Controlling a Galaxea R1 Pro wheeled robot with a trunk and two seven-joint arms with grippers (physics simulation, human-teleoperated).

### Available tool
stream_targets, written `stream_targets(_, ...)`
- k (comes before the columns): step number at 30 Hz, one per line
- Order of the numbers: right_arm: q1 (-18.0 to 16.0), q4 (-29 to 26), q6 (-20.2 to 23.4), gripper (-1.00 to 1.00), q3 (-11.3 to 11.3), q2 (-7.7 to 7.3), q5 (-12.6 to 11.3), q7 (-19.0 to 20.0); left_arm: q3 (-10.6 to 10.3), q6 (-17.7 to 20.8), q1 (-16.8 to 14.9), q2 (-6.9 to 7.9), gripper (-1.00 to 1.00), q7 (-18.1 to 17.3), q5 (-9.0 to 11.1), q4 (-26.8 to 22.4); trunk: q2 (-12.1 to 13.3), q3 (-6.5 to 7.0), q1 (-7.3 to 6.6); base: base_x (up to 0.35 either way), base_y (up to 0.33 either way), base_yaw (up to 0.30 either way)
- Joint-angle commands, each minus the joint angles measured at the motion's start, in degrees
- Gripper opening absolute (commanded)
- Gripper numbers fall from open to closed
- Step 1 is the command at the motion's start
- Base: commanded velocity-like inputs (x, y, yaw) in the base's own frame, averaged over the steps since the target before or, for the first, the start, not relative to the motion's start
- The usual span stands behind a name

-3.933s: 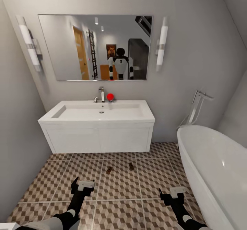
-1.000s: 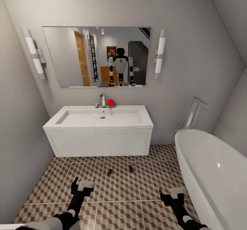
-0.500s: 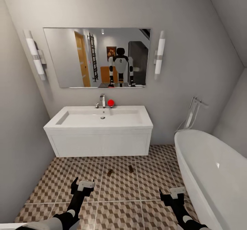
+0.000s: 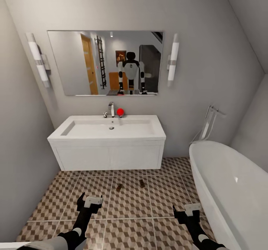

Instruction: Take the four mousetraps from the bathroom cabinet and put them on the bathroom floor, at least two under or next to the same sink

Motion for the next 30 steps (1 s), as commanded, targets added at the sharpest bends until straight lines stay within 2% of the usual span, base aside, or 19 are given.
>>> stream_targets(1, -0.05, 0.04, -0.16, 1.0, 0.52, 0.0, -0.58, -0.07, -0.13, -0.24, -0.12, -0.03, 1.0, 0.6, -0.6, 0.25, -0.13, -0.13, 0.04, 0.0, 0.0, 0.0)
stream_targets(15, -0.05, 0.04, -0.16, 1.0, 0.52, 0.0, -0.58, -0.09, -0.18, -0.27, -0.12, -0.07, 1.0, 0.56, -0.6, 0.28, -0.13, -0.13, 0.04, 0.0, 0.0, 0.0)
stream_targets(25, -0.05, 0.04, -0.09, 1.0, 0.51, -0.3, -0.5, -0.24, -0.19, -0.13, 0.08, -0.65, 1.0, 0.56, -0.6, 0.33, -0.13, -0.13, 0.04, 0.0, 0.0, 0.0)
stream_targets(30, -0.05, 0.04, -0.08, 1.0, 0.52, -0.32, -0.5, -0.24, -0.14, -0.01, 2.95, 0.1, 1.0, 0.67, -0.6, 0.36, -0.13, -0.13, 0.04, 0.0, 0.0, 0.0)
